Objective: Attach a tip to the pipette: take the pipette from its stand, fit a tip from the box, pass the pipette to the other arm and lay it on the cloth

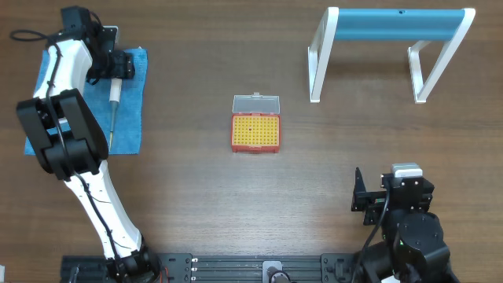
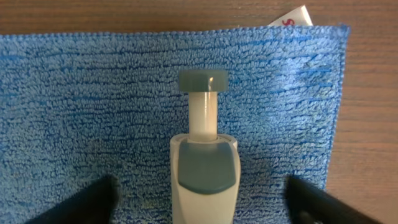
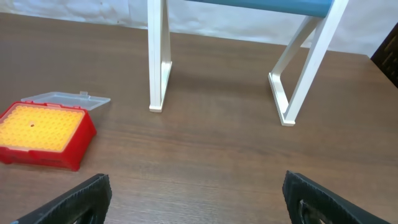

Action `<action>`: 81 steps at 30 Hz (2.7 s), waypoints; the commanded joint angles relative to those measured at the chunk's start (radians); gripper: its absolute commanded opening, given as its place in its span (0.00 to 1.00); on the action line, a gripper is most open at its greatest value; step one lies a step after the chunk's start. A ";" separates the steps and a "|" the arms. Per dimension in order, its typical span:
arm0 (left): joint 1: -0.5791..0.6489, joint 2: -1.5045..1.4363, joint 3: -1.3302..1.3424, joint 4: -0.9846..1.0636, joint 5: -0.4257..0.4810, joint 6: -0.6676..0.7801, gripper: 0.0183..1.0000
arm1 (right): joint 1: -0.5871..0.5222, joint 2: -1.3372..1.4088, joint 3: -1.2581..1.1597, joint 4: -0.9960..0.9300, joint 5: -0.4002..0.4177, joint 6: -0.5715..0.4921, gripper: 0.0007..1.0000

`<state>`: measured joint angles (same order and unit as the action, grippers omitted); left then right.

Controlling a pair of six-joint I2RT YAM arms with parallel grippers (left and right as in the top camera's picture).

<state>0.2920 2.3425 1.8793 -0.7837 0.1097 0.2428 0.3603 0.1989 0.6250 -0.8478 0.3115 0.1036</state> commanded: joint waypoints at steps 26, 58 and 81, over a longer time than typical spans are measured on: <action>0.000 -1.062 0.080 -0.288 0.217 -0.002 1.00 | 0.003 -0.186 -0.490 0.545 0.043 -0.026 0.91; -0.148 -1.703 -0.623 0.145 0.281 -0.030 1.00 | 0.003 -0.175 -0.563 0.660 0.066 -0.027 0.91; -0.314 -2.339 -1.874 0.966 0.006 -0.370 1.00 | 0.003 -0.175 -0.563 0.660 0.066 -0.027 0.91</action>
<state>-0.0151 0.0174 0.0402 0.2054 0.1665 -0.1020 0.3603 0.0235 0.0681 -0.1902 0.3656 0.0875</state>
